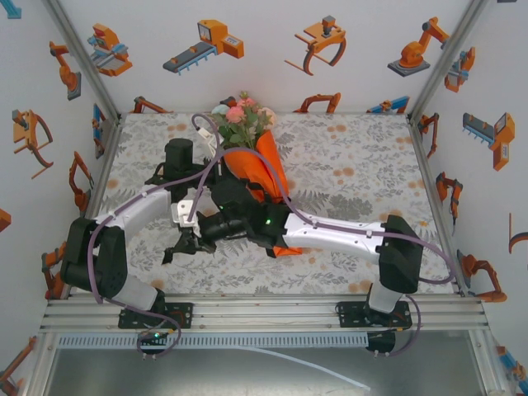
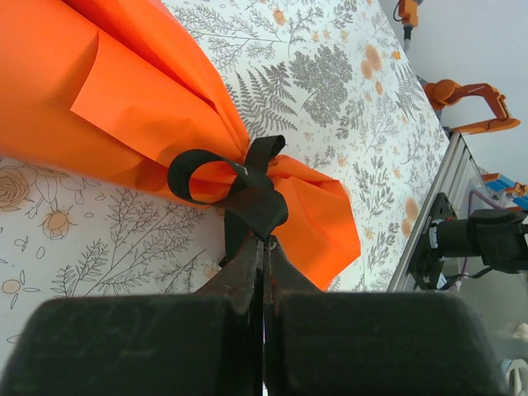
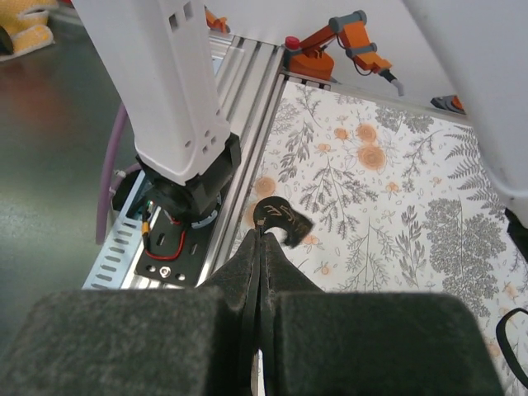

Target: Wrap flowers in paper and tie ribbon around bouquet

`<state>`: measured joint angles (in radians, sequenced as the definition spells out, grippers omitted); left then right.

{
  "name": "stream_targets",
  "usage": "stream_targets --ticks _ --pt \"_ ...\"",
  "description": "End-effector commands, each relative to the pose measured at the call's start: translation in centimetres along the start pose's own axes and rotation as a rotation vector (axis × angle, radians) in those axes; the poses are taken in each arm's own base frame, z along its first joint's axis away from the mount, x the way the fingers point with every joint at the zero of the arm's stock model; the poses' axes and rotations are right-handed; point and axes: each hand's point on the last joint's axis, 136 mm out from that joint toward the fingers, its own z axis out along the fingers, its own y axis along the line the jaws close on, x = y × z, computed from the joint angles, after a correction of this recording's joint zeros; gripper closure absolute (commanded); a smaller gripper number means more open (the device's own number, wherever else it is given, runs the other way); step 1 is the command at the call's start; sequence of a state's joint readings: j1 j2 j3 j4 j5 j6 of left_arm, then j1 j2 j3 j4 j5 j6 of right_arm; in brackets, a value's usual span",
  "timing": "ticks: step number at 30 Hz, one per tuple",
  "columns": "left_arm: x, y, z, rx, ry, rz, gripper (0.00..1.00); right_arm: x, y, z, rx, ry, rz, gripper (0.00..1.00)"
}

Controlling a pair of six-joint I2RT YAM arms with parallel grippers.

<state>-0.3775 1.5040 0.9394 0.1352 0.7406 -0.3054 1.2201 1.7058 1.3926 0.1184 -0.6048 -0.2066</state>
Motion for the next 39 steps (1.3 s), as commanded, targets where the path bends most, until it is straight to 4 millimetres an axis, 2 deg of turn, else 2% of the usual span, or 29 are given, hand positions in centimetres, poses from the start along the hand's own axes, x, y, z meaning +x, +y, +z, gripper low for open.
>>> stream_targets --ticks 1,5,10,13,16,17,19,20,22,23,25,27,28,30,31,33,36,39 --pt "0.2 -0.4 -0.4 0.010 0.000 0.033 1.00 -1.6 -1.1 -1.3 0.056 -0.026 -0.014 1.00" --pt "0.7 -0.8 -0.4 0.021 0.017 0.060 1.00 -0.4 -4.0 -4.6 0.216 0.016 -0.005 1.00" --pt "1.1 -1.6 -0.1 0.047 0.033 0.081 1.00 2.1 -7.7 -10.0 0.408 0.030 0.034 1.00" --pt "1.2 -1.9 0.0 0.051 0.035 0.086 1.00 4.1 -8.9 -12.3 0.459 0.076 0.055 1.00" --pt "1.3 -1.8 0.2 0.051 0.040 0.085 1.00 5.5 -9.6 -13.6 0.468 0.149 0.055 1.00" --pt "1.3 -1.8 0.3 0.052 0.042 0.086 1.00 5.4 -9.5 -13.2 0.439 0.145 0.061 1.00" --pt "1.2 -1.7 0.3 0.051 0.038 0.088 1.00 5.7 -8.6 -10.7 0.306 0.135 0.112 1.00" --pt "1.3 -1.5 0.5 0.045 0.041 0.084 1.00 6.4 -8.2 -8.7 0.245 0.140 0.164 1.00" --pt "1.3 -0.9 0.7 0.026 0.039 0.079 1.00 7.5 -6.1 -4.4 0.118 0.150 0.192 0.99" --pt "1.2 -0.6 0.8 0.015 0.035 0.075 1.00 8.1 -5.7 -2.9 0.100 0.156 0.193 0.91" --pt "1.3 -0.2 0.9 0.001 0.034 0.067 1.00 8.9 -5.5 -1.1 0.117 0.172 0.197 0.63" --pt "1.5 -0.1 1.0 0.002 0.040 0.060 1.00 8.4 -6.1 -1.4 0.165 0.161 0.186 0.54" --pt "1.5 0.0 1.0 0.001 0.041 0.061 1.00 7.7 -6.4 -2.2 0.202 0.149 0.168 0.51" --pt "1.6 0.1 1.0 -0.002 0.047 0.061 1.00 7.4 -6.4 -3.7 0.245 0.142 0.142 0.49" --pt "1.6 0.2 1.0 -0.004 0.047 0.061 1.00 7.9 -6.3 -4.5 0.264 0.153 0.140 0.49" --pt "1.6 0.4 0.9 -0.008 0.047 0.056 1.00 9.9 -5.8 -5.7 0.271 0.196 0.151 0.50" --pt "1.5 0.4 0.8 -0.008 0.041 0.054 1.00 15.1 -4.8 -7.1 0.243 0.348 0.161 0.51" --pt "1.6 0.4 0.7 -0.012 0.046 0.053 1.00 18.6 -4.2 -7.4 0.182 0.502 0.125 0.51"
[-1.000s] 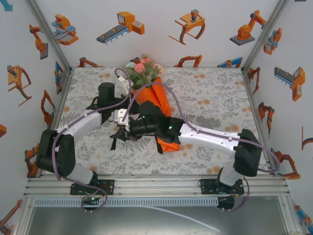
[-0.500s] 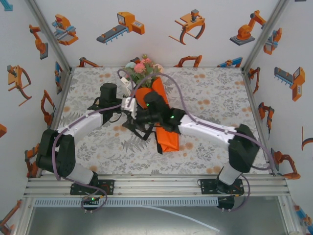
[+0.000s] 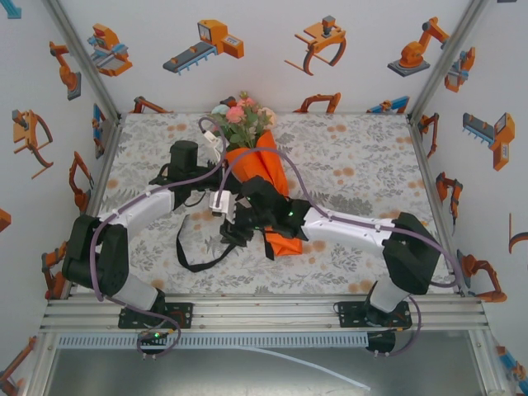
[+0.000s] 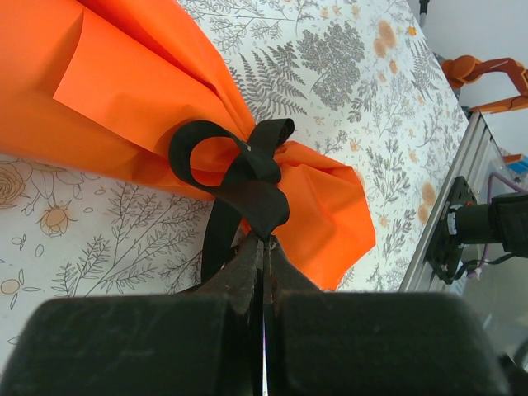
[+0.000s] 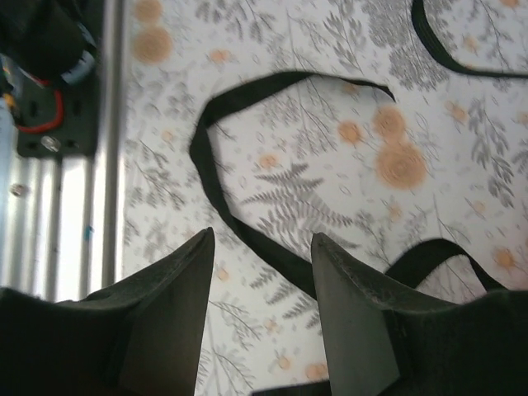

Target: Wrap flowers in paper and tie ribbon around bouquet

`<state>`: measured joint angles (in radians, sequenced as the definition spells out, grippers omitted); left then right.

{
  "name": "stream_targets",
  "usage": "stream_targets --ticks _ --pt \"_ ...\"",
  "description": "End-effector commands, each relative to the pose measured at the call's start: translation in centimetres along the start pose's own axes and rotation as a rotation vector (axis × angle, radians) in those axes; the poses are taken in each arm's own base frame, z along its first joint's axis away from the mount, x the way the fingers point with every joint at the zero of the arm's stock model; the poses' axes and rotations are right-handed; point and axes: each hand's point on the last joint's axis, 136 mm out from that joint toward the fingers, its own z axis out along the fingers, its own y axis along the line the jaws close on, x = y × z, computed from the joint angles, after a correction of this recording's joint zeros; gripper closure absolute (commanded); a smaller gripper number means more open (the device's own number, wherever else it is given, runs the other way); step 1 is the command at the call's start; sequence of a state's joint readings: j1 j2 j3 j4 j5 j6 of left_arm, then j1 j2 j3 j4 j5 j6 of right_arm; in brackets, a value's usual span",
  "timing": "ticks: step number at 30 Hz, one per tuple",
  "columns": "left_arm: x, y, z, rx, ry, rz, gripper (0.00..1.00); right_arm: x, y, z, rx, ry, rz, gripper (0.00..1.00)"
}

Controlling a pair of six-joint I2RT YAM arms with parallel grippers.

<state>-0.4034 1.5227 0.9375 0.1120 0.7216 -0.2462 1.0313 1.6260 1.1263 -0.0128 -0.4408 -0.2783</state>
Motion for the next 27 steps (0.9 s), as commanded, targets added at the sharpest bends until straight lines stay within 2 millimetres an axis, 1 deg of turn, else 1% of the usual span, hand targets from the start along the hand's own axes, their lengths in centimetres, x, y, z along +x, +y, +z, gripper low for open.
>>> stream_targets --ticks 1,4,7,12,17,25,27 --pt "0.3 0.5 -0.1 -0.011 0.009 0.008 1.00 5.2 0.8 1.3 -0.063 0.204 -0.078 0.51" --pt "0.2 1.2 -0.1 -0.044 0.015 -0.022 1.00 5.7 1.0 2.7 -0.118 0.210 -0.133 0.49" --pt "0.1 1.4 -0.1 -0.054 0.011 -0.030 1.00 7.7 1.2 4.1 -0.163 0.235 -0.231 0.49" --pt "0.0 1.3 -0.2 -0.051 0.005 -0.028 1.00 9.3 1.8 4.8 -0.231 0.247 -0.328 0.49" --pt "-0.1 1.2 -0.2 -0.043 0.001 -0.029 1.00 10.2 0.9 5.8 -0.241 0.278 -0.343 0.50" --pt "0.1 1.1 -0.2 -0.033 0.004 -0.021 1.00 11.0 0.4 6.9 -0.259 0.309 -0.340 0.51" --pt "0.0 1.0 -0.2 -0.031 0.000 -0.021 1.00 11.5 0.2 7.1 -0.275 0.325 -0.328 0.54"
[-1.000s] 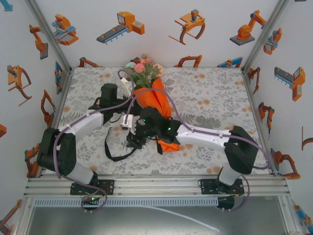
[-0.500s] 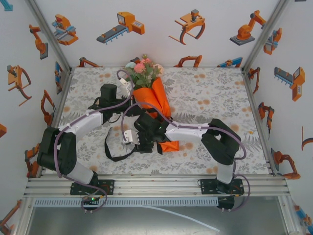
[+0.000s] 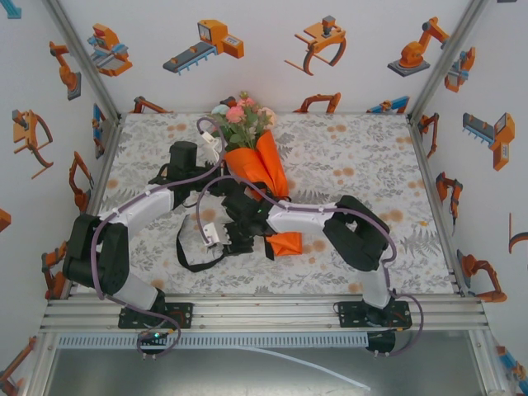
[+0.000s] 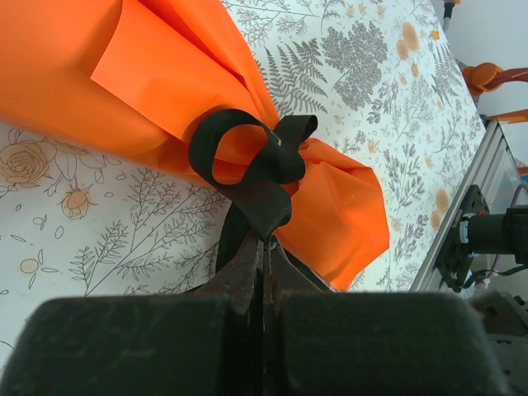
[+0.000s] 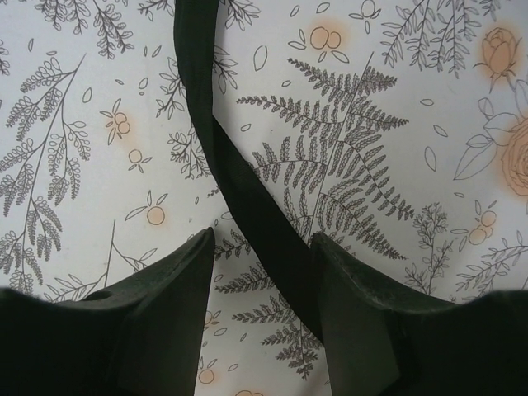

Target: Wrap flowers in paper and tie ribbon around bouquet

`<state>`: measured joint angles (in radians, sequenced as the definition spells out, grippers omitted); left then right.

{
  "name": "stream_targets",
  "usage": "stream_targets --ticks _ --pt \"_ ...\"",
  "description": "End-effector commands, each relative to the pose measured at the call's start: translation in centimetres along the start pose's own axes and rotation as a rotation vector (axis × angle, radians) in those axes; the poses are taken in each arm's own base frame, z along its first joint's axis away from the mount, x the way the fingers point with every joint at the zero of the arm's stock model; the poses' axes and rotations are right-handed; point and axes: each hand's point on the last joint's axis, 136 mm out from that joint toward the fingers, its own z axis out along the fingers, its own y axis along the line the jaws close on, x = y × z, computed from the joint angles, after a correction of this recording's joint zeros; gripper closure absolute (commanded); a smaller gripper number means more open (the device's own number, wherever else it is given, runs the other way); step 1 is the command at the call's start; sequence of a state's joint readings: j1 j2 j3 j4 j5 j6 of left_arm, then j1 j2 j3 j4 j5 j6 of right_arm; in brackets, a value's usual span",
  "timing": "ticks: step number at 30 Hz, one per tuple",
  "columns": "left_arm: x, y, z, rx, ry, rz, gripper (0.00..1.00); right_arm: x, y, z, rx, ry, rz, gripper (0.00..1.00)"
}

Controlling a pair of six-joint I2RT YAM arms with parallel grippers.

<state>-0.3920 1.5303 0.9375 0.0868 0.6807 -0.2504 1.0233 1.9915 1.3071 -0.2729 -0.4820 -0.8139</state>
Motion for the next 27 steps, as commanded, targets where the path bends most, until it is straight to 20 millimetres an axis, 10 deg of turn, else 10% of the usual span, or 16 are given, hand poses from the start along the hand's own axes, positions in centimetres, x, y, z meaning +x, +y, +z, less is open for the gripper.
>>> stream_targets --ticks 1,8,16,27 --pt "-0.4 -0.4 -0.1 0.026 -0.009 0.010 1.00 0.4 -0.2 0.2 -0.038 0.020 -0.002 0.56" --pt "-0.4 -0.6 -0.3 0.030 -0.014 0.011 1.00 0.6 -0.6 0.3 -0.046 0.050 -0.017 0.99" --pt "2.3 -0.4 -1.2 0.007 0.011 0.021 1.00 -4.7 -1.5 -6.3 0.153 -0.114 -0.101 1.00" --pt "7.3 -0.2 -2.6 -0.121 -0.027 0.072 0.89 -4.8 -2.3 -9.5 0.267 -0.157 -0.050 1.00"
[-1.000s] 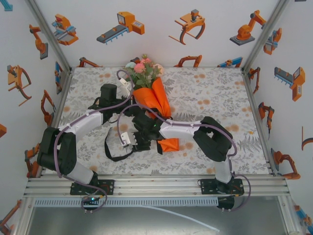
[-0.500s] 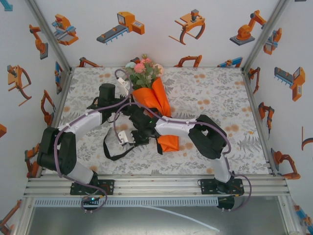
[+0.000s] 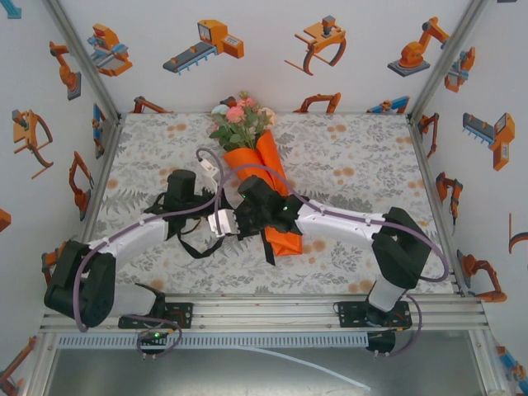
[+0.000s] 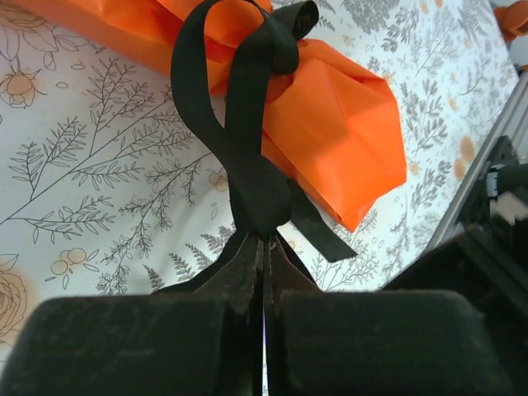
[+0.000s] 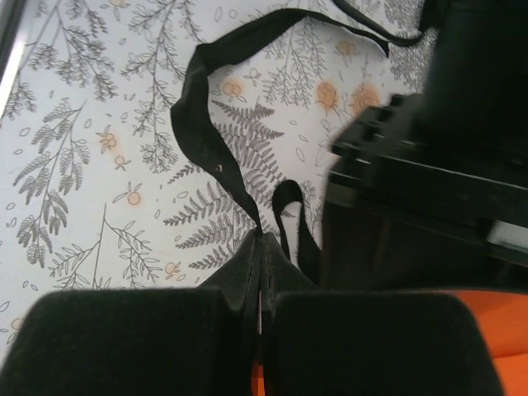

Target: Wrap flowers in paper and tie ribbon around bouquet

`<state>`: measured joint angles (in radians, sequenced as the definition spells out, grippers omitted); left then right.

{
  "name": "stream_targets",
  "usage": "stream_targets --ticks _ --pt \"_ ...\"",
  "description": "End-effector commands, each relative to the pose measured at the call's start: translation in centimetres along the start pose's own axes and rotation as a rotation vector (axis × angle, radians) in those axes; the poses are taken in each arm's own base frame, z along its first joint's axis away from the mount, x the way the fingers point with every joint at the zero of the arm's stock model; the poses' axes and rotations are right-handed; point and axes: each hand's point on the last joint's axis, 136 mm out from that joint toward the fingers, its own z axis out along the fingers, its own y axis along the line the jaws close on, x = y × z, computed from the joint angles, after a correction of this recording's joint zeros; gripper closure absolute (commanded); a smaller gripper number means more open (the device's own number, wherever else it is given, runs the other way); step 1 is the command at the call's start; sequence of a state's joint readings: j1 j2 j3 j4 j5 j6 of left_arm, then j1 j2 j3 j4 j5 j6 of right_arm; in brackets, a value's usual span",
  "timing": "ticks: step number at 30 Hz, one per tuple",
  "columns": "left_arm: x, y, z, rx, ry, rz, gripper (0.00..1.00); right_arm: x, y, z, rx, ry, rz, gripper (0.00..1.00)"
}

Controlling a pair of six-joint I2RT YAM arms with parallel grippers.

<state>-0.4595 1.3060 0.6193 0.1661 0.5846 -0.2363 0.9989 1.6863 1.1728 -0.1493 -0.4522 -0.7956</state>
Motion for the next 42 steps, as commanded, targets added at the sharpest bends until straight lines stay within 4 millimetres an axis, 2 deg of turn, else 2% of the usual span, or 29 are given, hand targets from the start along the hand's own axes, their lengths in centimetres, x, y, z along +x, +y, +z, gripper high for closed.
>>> stream_targets --ticks 1,6,11,14,17,21,25,28,30,36,38,39,42 --pt "-0.3 1.3 -0.7 -0.088 -0.070 0.033 0.84 0.1 -0.7 -0.5 0.036 -0.018 0.057 1.00" --pt "-2.1 0.9 -2.4 -0.136 -0.153 0.055 0.64 0.4 -0.1 0.3 0.018 -0.054 0.102 1.00" --pt "-3.5 0.4 -6.3 -0.217 -0.226 0.076 0.50 0.3 -0.2 0.4 0.020 -0.066 0.121 1.00" --pt "-2.4 -1.5 -7.9 -0.177 -0.215 0.108 0.50 0.2 -0.3 0.4 0.021 -0.084 0.142 1.00" --pt "0.1 -3.4 -8.0 -0.076 -0.150 0.119 0.54 0.0 -0.4 0.4 0.016 -0.115 0.170 1.00" --pt "2.1 -2.1 -7.8 -0.129 -0.119 0.017 0.55 0.2 -0.5 0.5 0.010 -0.117 0.185 1.00" --pt "3.5 -1.5 -8.4 -0.145 -0.183 -0.053 0.59 0.2 -1.0 0.2 0.013 -0.155 0.224 1.00" --pt "4.2 -1.8 -8.8 -0.120 -0.225 -0.061 0.55 0.3 -1.2 0.2 0.015 -0.173 0.243 1.00" --pt "4.6 -1.5 -8.8 -0.141 -0.194 -0.057 0.53 0.3 -1.2 0.1 0.010 -0.172 0.245 1.00" --pt "3.0 -2.1 -7.6 -0.095 -0.182 -0.025 0.51 0.3 -1.0 0.1 -0.003 -0.171 0.253 1.00" --pt "2.8 -1.8 -7.0 -0.095 -0.168 -0.029 0.54 0.1 -1.0 0.1 -0.005 -0.175 0.258 1.00" --pt "2.7 -1.7 -6.7 -0.091 -0.166 -0.030 0.60 0.1 -1.1 0.0 -0.003 -0.177 0.260 1.00" --pt "2.1 -1.7 -6.4 -0.078 -0.184 -0.030 0.96 0.2 -1.2 0.0 0.006 -0.170 0.263 1.00"
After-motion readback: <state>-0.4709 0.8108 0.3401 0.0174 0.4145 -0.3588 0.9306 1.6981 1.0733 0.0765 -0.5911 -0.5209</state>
